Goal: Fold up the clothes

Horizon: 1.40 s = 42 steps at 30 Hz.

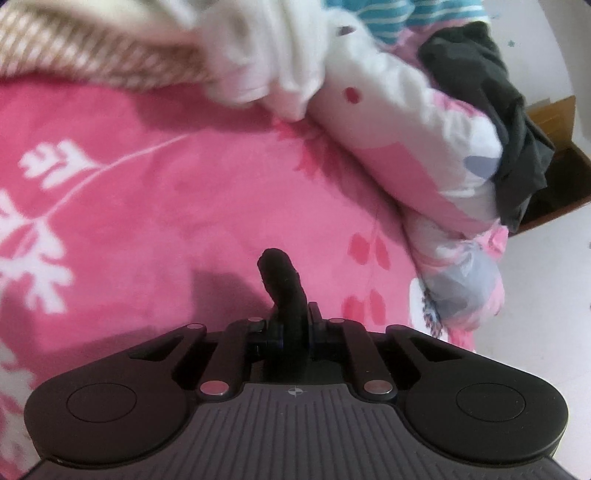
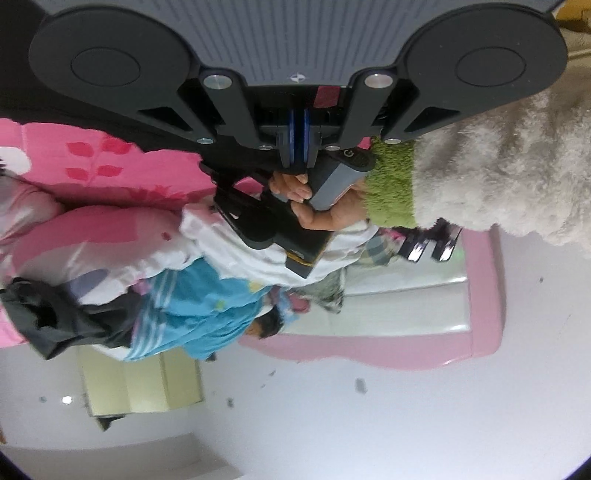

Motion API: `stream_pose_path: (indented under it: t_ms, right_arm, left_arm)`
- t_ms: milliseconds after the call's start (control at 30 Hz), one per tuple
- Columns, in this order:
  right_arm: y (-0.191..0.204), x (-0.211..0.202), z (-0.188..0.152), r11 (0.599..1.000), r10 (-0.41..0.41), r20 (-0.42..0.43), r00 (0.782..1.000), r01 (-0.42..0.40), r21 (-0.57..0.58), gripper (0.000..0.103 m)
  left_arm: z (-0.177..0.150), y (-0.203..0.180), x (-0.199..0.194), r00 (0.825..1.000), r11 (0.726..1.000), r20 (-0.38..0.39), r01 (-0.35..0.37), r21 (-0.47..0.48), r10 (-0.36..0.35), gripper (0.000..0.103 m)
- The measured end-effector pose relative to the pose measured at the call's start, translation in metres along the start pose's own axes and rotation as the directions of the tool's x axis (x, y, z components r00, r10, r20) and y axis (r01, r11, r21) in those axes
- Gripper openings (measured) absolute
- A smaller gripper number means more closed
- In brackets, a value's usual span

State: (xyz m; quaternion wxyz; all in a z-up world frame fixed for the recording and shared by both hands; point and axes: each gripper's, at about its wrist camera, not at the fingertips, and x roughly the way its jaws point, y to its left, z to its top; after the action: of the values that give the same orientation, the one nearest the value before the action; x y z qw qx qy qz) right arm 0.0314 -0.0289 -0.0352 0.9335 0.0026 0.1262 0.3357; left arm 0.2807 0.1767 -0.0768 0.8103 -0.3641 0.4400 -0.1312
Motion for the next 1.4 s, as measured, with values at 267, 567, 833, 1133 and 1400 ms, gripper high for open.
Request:
stream_pose_path:
  t_ms: [267, 567, 833, 1133, 1400]
  right_arm:
    - [-0.034, -0.051, -0.005, 0.985, -0.142, 0.086, 0.986, 0.131, 0.116, 0.003]
    - [-0.075, -0.117, -0.021, 0.923, -0.316, 0.172, 0.933, 0.26, 0.285, 0.003]
    - [-0.103, -0.157, -0.057, 0.848, -0.426, 0.181, 0.887, 0.322, 0.42, 0.003]
    - [-0.132, -0.186, -0.09, 0.772, -0.516, 0.188, 0.836, 0.359, 0.524, 0.003]
    - [-0.154, -0.205, -0.113, 0.716, -0.545, 0.175, 0.82, 0.347, 0.606, 0.003]
  left_arm:
    - [-0.026, -0.092, 0.02, 0.998, 0.983, 0.022, -0.055, 0.176, 0.052, 0.009]
    - [-0.079, -0.19, 0.068, 0.989, 0.914, 0.013, -0.143, 0.381, 0.149, 0.008]
    - [-0.138, -0.243, 0.12, 0.97, 0.835, 0.022, -0.221, 0.505, 0.243, 0.008]
    - [-0.182, -0.28, 0.163, 0.943, 0.755, 0.066, -0.303, 0.581, 0.327, 0.008]
    - [-0.21, -0.298, 0.192, 0.92, 0.688, 0.091, -0.347, 0.638, 0.38, 0.008]
